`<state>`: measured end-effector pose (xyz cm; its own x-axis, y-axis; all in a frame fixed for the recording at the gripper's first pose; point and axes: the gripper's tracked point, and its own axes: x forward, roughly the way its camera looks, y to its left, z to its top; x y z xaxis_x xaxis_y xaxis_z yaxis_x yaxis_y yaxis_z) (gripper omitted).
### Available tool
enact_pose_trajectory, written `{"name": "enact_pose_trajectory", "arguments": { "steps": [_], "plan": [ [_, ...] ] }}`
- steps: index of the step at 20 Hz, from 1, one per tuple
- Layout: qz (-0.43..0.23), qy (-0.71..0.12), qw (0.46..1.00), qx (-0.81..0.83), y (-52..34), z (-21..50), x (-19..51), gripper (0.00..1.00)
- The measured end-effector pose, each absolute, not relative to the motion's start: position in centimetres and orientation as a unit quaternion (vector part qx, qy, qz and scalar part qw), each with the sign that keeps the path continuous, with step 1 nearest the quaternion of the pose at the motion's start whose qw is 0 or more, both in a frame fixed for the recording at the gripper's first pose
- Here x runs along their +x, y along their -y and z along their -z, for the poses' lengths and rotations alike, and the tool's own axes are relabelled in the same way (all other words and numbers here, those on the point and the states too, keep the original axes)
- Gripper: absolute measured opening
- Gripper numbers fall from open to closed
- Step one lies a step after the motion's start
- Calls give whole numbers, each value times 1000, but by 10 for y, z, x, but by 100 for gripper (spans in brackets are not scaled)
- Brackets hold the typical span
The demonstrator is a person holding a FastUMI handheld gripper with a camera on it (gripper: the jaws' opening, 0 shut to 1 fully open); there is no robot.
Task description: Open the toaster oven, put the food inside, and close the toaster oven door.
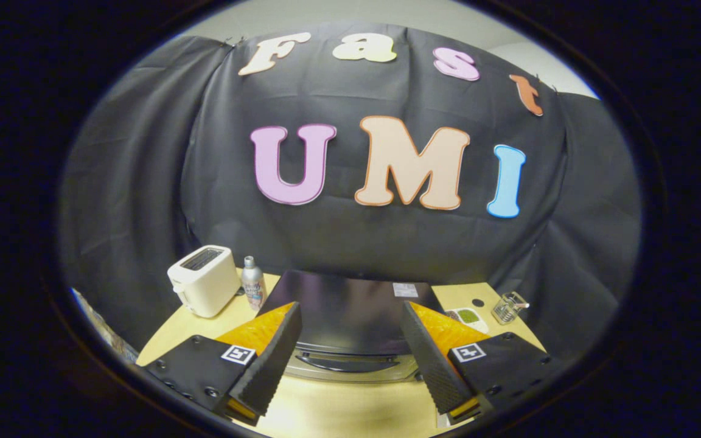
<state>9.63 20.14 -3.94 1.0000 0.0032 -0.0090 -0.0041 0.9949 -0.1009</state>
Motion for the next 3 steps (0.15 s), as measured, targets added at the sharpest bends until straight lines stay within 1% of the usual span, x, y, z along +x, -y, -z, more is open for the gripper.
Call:
{"name": "enact_pose_trajectory", "arguments": {
  "steps": [3],
  "plan": [
    [-8, 12, 999, -45, -188, 28, 78, 100]
  ]
}}
